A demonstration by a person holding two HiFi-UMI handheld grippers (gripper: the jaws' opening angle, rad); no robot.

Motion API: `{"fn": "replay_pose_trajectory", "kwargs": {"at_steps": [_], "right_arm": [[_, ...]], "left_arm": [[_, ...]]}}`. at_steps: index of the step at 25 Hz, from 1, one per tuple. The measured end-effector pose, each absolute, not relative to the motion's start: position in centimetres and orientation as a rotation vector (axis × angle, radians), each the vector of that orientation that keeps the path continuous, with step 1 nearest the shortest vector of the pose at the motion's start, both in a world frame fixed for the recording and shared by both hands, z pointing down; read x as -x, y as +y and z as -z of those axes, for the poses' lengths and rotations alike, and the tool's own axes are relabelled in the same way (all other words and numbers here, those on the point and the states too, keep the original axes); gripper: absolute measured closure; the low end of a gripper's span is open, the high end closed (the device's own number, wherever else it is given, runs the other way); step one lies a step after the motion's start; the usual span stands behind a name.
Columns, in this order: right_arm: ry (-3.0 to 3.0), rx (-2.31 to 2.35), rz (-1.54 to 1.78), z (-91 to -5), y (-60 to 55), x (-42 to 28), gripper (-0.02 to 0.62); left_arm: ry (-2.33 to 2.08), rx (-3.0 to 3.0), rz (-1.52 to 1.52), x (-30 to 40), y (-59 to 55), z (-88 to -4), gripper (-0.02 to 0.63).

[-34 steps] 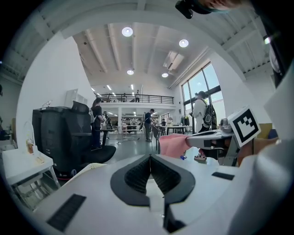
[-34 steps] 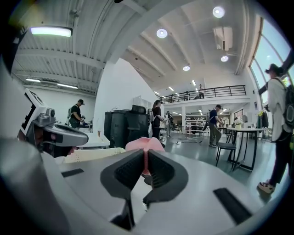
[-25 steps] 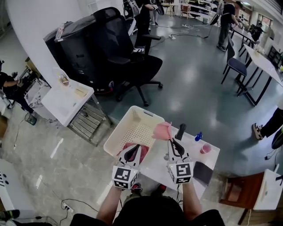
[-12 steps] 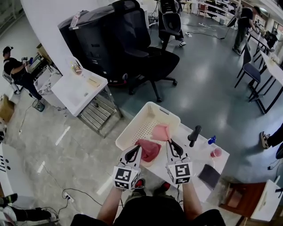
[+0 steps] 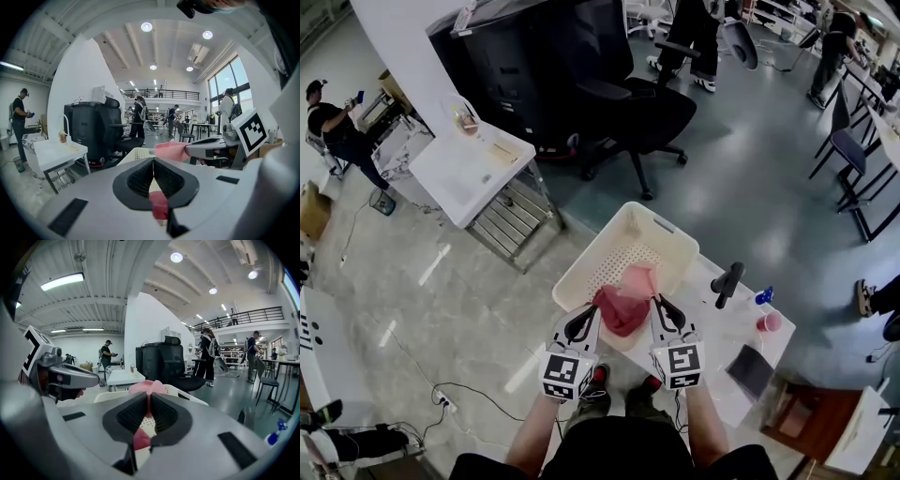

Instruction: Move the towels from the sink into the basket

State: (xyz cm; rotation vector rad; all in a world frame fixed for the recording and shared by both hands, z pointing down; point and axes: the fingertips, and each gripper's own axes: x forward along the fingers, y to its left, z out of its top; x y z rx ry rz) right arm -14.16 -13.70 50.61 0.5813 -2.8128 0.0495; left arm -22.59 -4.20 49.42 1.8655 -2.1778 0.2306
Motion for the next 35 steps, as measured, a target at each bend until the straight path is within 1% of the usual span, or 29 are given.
{"fn": "replay_pose_trajectory", "kwargs": {"at_steps": [12, 24, 25, 27, 29, 31, 35], "right_arm": [[-2.738, -0.553, -0.118, -55.2, -12.8, 15.0, 0.546], [-2.735, -0.51, -0.174, -56.5, -12.5, 15.7, 0.545], [-2.741, -0.502, -0.181, -56.4, -12.4, 15.8, 0.537], [-2.754, -0.491, -0.196, -56.2, -12.2, 16.0, 0.462], [-2.761, -0.493, -0.204, -56.1, -12.2, 16.0, 0.427], [-2.765, -0.497, -0.206, -56.0, -12.3, 16.0, 0.413], [-2.762, -0.504, -0.205, -56.0, -12.4, 15.9, 0.411]], "left_arm": [[-2.136, -1.812, -0.256, 24.0, -3.5, -52.6, 0.598], [-2.107, -1.805, -0.253, 24.1, -3.5, -53.6, 0.598], [-2.105, -1.806, -0.254, 24.1, -3.5, -53.7, 0.598], [-2.102, -1.808, -0.255, 24.1, -3.5, -53.7, 0.598], [-2.102, -1.812, -0.25, 24.1, -3.6, -53.6, 0.598], [-2.103, -1.814, -0.246, 24.1, -3.7, -53.5, 0.598], [-2.103, -1.816, -0.243, 24.1, -3.6, -53.5, 0.598]]}}
